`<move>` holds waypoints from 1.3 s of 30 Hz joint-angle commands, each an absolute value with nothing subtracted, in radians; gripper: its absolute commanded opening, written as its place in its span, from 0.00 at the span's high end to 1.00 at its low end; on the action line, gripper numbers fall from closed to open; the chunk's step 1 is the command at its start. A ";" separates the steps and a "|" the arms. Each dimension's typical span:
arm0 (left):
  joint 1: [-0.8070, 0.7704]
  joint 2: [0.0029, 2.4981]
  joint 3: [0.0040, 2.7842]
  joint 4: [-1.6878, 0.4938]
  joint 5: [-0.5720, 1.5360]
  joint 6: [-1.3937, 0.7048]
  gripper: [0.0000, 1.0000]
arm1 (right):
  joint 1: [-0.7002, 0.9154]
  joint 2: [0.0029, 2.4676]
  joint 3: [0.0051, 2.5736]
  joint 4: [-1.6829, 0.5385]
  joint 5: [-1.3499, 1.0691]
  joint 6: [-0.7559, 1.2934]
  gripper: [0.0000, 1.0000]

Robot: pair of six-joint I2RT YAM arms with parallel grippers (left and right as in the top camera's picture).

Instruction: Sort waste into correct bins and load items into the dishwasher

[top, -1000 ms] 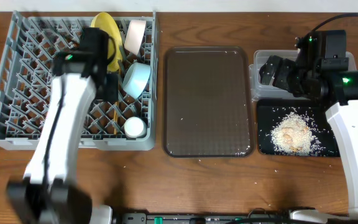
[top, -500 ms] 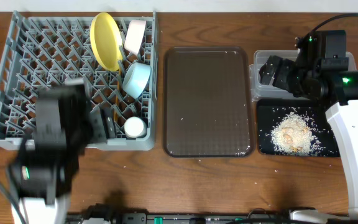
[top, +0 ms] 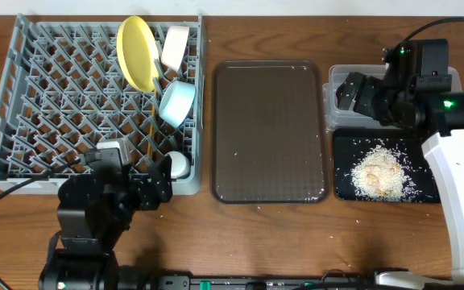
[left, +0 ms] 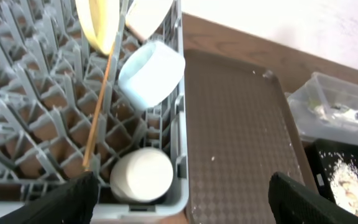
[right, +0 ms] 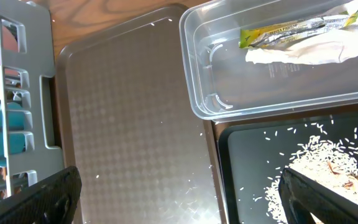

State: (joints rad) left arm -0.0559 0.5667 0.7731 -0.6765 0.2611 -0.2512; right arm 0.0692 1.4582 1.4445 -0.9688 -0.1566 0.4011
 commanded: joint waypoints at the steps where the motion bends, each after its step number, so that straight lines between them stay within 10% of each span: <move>1: -0.054 0.562 0.774 -0.691 0.268 -0.262 0.12 | 0.072 1.459 1.449 -0.970 -0.154 0.395 0.01; 39: 0.097 0.032 0.185 -0.101 0.015 -0.072 0.11 | 0.072 1.459 1.449 -0.970 -0.154 0.395 0.01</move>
State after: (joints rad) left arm 0.0910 0.0608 0.2325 -0.1478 0.0189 -0.0837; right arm 0.0692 1.4578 1.4445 -0.9688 -0.1570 0.4011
